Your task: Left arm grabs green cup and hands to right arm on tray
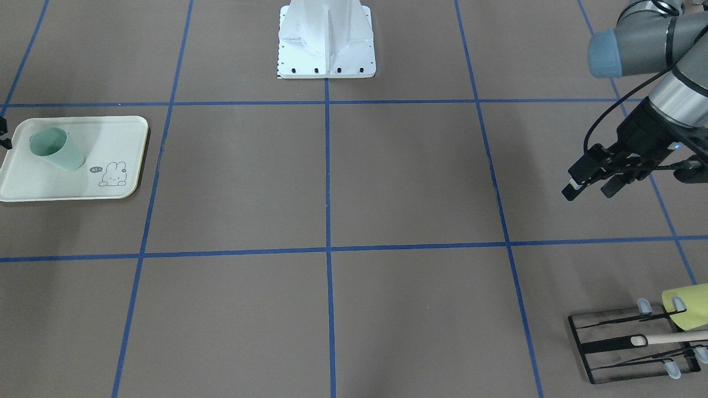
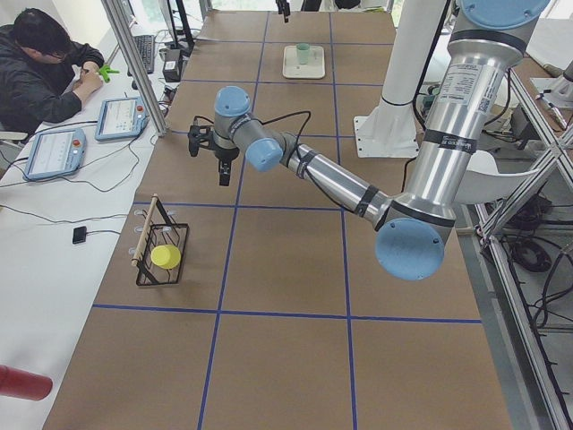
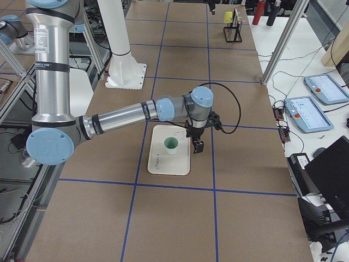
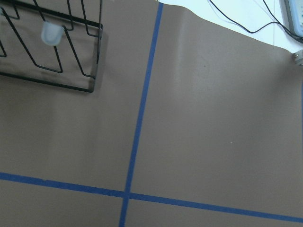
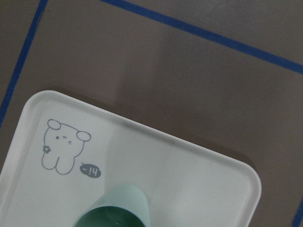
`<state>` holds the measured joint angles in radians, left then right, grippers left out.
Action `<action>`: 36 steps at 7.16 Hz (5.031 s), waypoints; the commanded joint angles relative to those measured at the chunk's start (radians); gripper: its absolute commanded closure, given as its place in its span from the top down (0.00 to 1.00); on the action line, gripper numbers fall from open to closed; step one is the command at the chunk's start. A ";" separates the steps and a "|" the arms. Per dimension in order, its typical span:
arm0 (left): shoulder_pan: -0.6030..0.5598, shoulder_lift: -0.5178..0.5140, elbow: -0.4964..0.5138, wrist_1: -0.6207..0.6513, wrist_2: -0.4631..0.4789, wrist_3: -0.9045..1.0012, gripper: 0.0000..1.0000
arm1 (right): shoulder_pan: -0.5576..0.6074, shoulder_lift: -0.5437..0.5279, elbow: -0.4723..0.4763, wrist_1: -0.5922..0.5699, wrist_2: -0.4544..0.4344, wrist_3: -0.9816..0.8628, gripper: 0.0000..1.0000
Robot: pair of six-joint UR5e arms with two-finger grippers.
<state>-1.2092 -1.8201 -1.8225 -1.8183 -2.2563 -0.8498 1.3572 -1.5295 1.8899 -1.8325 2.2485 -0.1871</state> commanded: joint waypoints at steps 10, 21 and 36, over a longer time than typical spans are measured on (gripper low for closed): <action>-0.302 0.466 0.002 0.074 -0.078 0.745 1.00 | 0.192 -0.035 -0.061 -0.087 0.071 -0.160 0.99; -0.316 0.478 -0.021 0.106 -0.039 0.746 1.00 | 0.247 -0.084 -0.187 0.153 0.069 0.015 0.99; -0.357 0.400 -0.011 0.175 -0.023 0.858 1.00 | 0.181 -0.067 -0.209 0.154 0.071 0.014 0.99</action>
<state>-1.5675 -1.4032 -1.8383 -1.6410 -2.2813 0.0104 1.5388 -1.6021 1.6816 -1.6782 2.3194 -0.1729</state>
